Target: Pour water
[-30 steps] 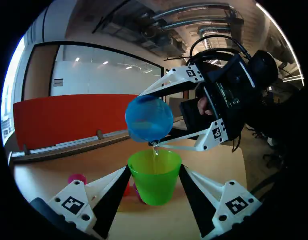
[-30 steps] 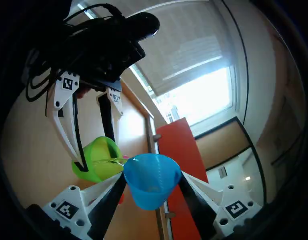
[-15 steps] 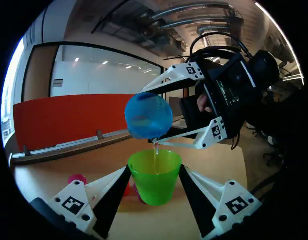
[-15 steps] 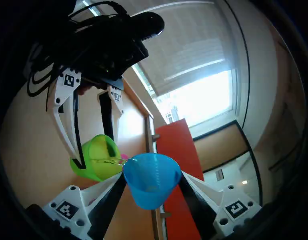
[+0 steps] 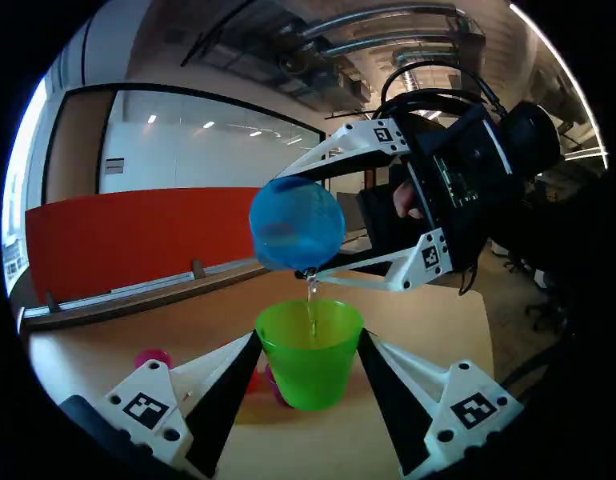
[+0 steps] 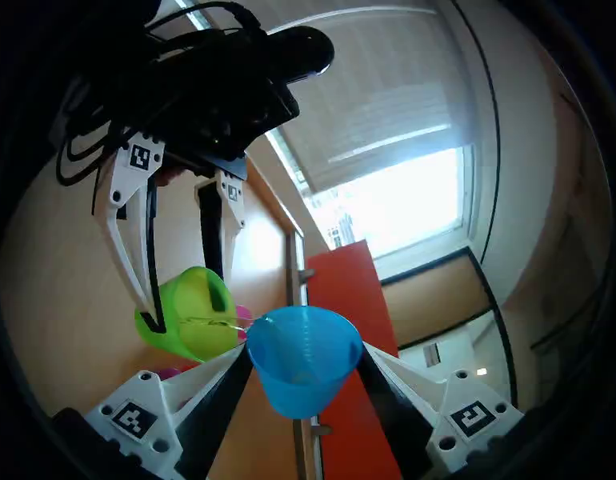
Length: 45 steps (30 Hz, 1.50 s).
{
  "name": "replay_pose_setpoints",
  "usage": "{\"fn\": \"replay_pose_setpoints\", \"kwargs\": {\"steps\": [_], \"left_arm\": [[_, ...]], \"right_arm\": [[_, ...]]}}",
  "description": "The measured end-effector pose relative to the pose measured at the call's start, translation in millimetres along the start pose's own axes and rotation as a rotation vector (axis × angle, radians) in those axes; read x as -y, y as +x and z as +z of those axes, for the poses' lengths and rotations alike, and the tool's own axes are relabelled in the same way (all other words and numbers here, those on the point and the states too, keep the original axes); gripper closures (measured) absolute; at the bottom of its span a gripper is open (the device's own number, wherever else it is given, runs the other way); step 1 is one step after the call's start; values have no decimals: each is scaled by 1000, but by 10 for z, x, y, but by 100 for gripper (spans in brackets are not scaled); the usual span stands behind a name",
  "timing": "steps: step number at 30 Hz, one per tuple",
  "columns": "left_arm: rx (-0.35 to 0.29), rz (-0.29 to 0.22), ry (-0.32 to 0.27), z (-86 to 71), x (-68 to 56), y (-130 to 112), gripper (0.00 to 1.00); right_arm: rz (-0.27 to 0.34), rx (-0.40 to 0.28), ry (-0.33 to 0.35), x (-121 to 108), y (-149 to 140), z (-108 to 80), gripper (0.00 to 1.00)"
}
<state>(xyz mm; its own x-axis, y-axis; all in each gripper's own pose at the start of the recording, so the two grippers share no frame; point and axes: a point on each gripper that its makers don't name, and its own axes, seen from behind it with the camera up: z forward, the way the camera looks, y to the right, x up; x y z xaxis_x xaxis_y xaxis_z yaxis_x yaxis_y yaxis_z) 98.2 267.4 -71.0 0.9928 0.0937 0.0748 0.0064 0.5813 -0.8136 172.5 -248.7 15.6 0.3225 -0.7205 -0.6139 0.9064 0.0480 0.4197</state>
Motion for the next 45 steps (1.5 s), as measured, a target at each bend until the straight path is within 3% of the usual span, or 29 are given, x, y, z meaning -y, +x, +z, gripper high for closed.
{"fn": "replay_pose_setpoints", "kwargs": {"steps": [45], "left_arm": [[9,6,-9,12,-13,-13,14]], "right_arm": [[-111,-11,-9,-41,14,3,8]]}}
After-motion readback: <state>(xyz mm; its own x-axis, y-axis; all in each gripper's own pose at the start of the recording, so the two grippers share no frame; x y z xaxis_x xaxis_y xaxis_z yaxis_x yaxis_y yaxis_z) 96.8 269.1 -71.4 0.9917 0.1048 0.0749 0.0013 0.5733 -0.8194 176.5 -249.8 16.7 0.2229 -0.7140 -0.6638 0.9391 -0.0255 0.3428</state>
